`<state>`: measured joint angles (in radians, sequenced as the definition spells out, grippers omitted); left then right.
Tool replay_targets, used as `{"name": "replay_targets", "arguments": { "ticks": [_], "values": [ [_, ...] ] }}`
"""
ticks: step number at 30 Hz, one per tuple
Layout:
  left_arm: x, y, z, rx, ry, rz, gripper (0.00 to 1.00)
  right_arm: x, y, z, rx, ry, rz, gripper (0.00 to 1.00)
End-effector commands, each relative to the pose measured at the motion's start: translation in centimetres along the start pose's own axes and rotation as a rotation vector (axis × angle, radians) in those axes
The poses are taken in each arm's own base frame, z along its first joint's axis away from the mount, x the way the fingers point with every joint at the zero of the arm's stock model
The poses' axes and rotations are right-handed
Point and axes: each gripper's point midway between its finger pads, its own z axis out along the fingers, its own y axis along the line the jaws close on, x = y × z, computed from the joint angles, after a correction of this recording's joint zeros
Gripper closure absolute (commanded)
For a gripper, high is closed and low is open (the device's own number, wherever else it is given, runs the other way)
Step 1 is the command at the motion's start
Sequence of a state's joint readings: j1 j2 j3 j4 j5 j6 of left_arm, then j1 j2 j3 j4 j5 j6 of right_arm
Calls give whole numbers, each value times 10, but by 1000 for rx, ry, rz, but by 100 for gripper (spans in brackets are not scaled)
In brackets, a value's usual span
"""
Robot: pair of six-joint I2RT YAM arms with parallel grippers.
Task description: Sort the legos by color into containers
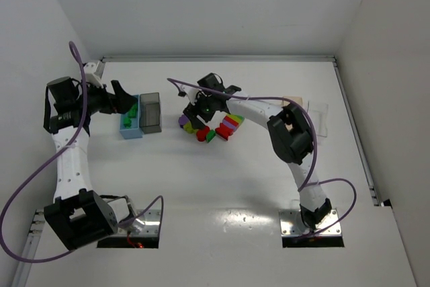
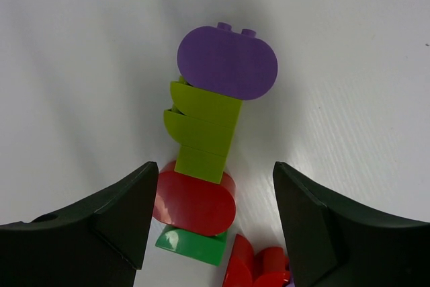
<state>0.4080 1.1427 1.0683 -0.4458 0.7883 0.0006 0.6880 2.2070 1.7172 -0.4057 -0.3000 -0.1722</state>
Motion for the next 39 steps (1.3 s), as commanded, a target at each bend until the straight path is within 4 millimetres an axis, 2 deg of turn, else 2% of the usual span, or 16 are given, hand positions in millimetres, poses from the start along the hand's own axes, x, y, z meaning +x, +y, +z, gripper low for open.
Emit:
{"name": "replay_targets", "arguments": {
  "ticks": [1,4,15,21,25,31,35,38,39],
  "values": [
    [-4,6,1,-3,-18,24,0,-12,9,5,-32,-24,-10,30],
    [0,6,2,-3,-11,17,0,-13,13,7,-38,-23,-17,30],
    [1,11,1,0,-12,14,0,-1,13,14,-37,4,1,30],
    [8,14,1,-7,-2,6,0,5,13,21,-40,14,5,32],
    [8,14,1,-7,-2,6,0,1,10,20,-28,8,2,32],
    [10,18,1,-5,1,5,0,7,10,27,-31,18,5,38],
    [10,18,1,-5,1,5,0,9,2,30,-13,13,9,46],
    [17,17,3,5,12,-8,0,13,2,33,-15,21,12,50],
    [15,15,1,4,6,-1,0,13,2,33,-15,21,12,54]
  ]
}}
